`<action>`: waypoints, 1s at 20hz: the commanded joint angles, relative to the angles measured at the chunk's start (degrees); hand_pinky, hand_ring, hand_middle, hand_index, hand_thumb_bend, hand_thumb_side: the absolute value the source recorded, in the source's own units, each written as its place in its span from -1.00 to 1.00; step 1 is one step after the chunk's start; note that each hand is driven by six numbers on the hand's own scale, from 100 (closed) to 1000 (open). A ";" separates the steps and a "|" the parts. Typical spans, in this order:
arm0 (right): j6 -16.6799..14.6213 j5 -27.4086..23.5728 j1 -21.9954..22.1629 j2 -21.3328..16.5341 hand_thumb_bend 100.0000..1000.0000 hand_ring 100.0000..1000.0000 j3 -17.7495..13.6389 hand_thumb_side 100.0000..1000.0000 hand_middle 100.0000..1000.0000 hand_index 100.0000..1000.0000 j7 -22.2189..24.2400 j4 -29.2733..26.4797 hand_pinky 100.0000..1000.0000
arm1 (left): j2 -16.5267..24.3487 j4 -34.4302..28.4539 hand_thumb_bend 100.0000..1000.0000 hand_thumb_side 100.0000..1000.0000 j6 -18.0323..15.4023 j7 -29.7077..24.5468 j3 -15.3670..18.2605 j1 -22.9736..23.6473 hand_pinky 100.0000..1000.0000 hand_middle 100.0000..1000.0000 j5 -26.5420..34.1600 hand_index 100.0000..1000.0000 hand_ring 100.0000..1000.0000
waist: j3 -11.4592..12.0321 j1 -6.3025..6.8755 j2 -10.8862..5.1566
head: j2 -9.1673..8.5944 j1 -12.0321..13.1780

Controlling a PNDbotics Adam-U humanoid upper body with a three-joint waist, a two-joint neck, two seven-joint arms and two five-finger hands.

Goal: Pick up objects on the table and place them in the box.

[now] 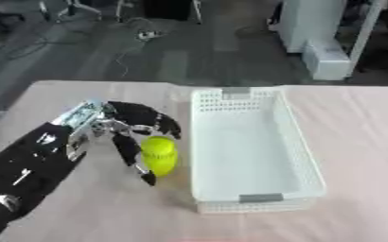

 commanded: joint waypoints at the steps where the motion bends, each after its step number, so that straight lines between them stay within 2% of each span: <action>1: 0.05 -0.05 -0.76 -1.63 -0.44 -0.51 -0.71 0.42 -0.39 0.36 -0.03 -0.75 -1.00 | 0.83 0.56 0.66 0.46 -14.00 -13.00 0.99 -0.80 0.52 0.92 -1.44 0.97 0.62 | -0.01 -0.06 -0.38 | -0.44 0.01; 7: -0.02 0.05 -0.72 -1.60 -0.44 -0.51 -0.66 0.42 -0.39 0.36 0.10 -0.75 -1.00 | 0.31 1.81 0.69 0.23 -14.00 -13.85 1.14 -0.81 0.51 0.99 -2.11 1.00 0.67 | 0.00 -0.09 -0.32 | -0.33 -0.14; 12: 0.11 -0.12 -1.11 -1.58 -0.44 -0.51 -0.55 0.42 -0.40 0.36 0.15 -0.75 -1.00 | -1.87 3.96 0.65 0.22 -14.00 -15.15 1.59 -0.81 0.44 0.99 -2.12 1.00 0.63 | -0.49 -0.17 -0.16 | -0.51 0.10; 16: 0.71 -0.88 -2.43 -1.65 -0.44 -0.51 -0.50 0.42 -0.39 0.36 -0.16 -0.75 -1.00 | -4.07 6.15 0.60 0.19 -14.00 -16.86 2.20 -0.44 0.35 0.98 -1.93 1.00 0.58 | -1.69 -0.21 0.19 | -1.83 2.31; 18: 0.94 -1.43 -3.11 -1.73 -0.45 -0.51 -0.68 0.43 -0.39 0.36 -0.45 -0.75 -1.00 | -4.82 7.23 0.51 0.11 -14.00 -17.47 2.76 -0.28 0.09 0.93 -2.95 1.00 0.47 | -2.14 -0.15 0.35 | -1.98 2.92; 19: 1.08 -1.66 -3.40 -1.76 -0.45 -0.51 -0.75 0.43 -0.39 0.36 -0.57 -0.75 -1.00 | -5.06 7.71 0.37 0.02 -14.00 -17.45 3.13 -0.21 -0.20 0.83 -3.66 0.98 0.29 | -2.32 -0.11 0.43 | -2.14 3.29; 20: 1.25 -1.87 -3.65 -1.78 -0.45 -0.51 -0.81 0.43 -0.39 0.36 -0.67 -0.75 -1.00 | -5.25 8.23 0.40 0.04 -14.00 -17.10 3.59 -0.16 -0.17 0.84 -4.58 0.98 0.31 | -2.46 -0.08 0.50 | -2.29 3.60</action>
